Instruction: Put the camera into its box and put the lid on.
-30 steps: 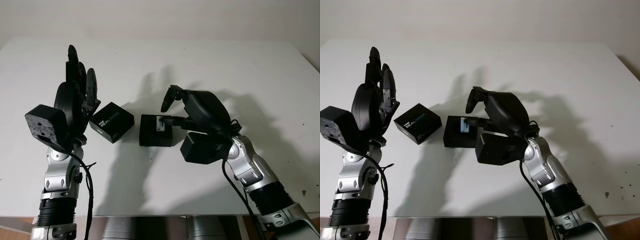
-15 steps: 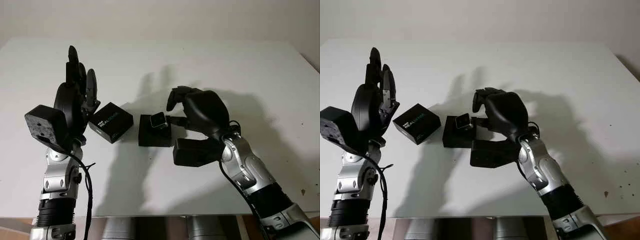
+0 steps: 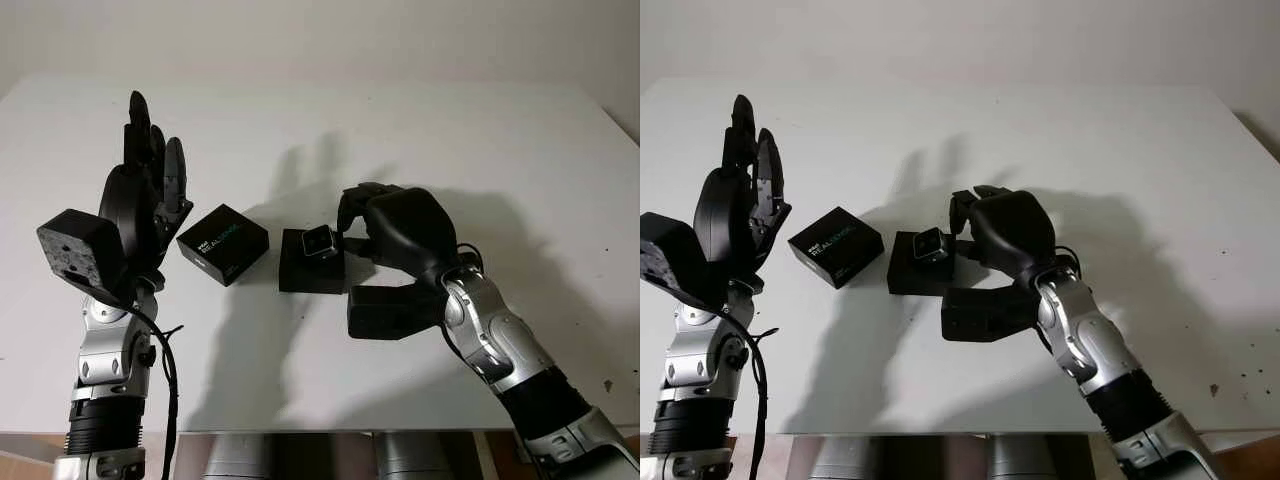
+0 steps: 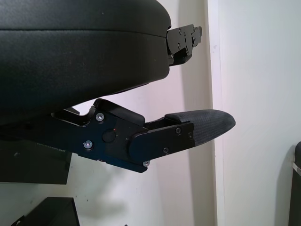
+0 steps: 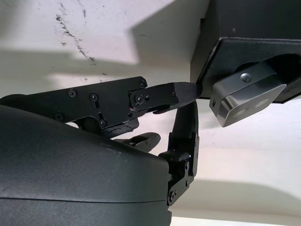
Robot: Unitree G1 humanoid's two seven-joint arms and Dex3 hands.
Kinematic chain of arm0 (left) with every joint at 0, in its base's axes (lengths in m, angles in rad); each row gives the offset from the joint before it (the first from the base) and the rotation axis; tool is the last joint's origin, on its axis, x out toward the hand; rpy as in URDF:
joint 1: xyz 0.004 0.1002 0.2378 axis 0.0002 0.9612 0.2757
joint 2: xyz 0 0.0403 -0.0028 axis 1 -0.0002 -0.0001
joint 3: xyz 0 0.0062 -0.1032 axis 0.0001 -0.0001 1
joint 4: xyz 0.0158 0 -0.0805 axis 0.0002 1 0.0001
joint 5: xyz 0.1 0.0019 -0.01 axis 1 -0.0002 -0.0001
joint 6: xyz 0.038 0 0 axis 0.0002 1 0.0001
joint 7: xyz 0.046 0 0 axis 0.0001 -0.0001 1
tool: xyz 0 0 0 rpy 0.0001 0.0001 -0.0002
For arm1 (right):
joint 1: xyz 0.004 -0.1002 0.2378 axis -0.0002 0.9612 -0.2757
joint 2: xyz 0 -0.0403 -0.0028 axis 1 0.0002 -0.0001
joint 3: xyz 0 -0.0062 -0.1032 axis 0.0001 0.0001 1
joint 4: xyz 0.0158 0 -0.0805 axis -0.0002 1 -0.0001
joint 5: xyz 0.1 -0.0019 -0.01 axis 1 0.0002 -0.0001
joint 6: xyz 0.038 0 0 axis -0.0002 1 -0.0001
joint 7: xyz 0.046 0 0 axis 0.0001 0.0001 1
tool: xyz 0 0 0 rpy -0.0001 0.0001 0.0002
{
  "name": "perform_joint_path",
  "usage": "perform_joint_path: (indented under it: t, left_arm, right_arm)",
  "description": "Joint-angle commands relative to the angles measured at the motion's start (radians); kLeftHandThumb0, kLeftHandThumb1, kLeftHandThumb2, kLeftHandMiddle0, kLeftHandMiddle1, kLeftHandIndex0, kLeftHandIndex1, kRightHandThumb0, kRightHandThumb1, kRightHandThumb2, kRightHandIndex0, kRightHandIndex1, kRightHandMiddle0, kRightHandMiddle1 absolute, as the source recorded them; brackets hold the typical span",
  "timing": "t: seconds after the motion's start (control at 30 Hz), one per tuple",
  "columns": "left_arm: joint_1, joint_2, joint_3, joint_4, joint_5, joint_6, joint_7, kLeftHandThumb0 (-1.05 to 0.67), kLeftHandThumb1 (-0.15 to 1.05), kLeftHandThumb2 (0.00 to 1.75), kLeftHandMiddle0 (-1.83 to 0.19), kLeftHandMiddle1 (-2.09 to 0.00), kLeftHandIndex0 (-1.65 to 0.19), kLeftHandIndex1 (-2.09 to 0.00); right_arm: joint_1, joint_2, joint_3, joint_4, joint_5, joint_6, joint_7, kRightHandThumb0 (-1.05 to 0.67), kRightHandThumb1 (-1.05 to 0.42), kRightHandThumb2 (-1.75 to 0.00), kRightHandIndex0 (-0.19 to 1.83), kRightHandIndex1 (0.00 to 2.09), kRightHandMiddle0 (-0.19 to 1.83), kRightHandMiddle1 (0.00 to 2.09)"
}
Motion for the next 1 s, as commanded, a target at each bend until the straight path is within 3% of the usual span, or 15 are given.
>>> perform_joint_path:
  t: [0.0,0.13,0.2,0.37,0.57,0.73,0.97]
  left_arm:
    - [0.004,0.011,-0.002,-0.022,0.003,0.004,-0.003,-0.70,1.05,0.63,0.19,0.00,0.19,0.00]
    - [0.004,0.010,-0.001,-0.026,0.002,0.012,0.003,-0.69,1.05,0.63,0.19,0.00,0.19,0.00]
    - [0.004,0.008,0.000,-0.027,0.001,0.013,0.005,-0.70,1.05,0.63,0.19,0.00,0.19,0.00]
    - [0.003,0.008,-0.004,-0.028,0.007,0.013,0.009,-0.69,1.05,0.63,0.19,0.00,0.19,0.00]
    - [0.004,0.007,-0.009,-0.022,0.006,0.006,0.004,-0.71,1.05,0.63,0.19,0.00,0.19,0.00]
    - [0.006,0.008,-0.011,-0.024,0.010,0.008,0.005,-0.71,1.05,0.63,0.19,0.00,0.19,0.00]
    - [0.006,0.010,-0.013,-0.024,0.009,0.009,0.002,-0.71,1.05,0.64,0.19,0.00,0.19,0.00]
  right_arm:
    - [0.014,-0.026,-0.021,-0.041,-0.009,0.016,0.016,-0.39,-1.01,-0.05,0.41,0.04,0.22,0.89]
    - [0.008,-0.045,-0.043,-0.097,-0.067,0.069,0.004,-0.33,-1.03,-0.05,0.39,0.05,0.28,0.62]
    - [0.001,-0.047,-0.056,-0.120,-0.103,0.093,-0.031,-0.31,-1.04,-0.08,0.39,0.05,0.29,0.59]
    - [-0.008,-0.031,-0.080,-0.158,-0.162,0.123,-0.125,-0.28,-1.05,-0.36,0.39,0.06,0.30,0.55]
    - [0.003,-0.013,-0.078,-0.191,-0.190,0.123,-0.182,-0.34,-1.05,-0.32,0.39,0.05,0.31,0.51]
    - [0.011,0.017,-0.155,-0.191,0.152,-0.068,-0.138,-0.43,-1.02,-0.09,0.34,0.03,0.26,0.53]
    - [-0.051,0.008,-0.199,0.040,0.559,-0.331,0.086,-0.61,-0.89,-0.04,0.26,0.01,0.32,0.47]
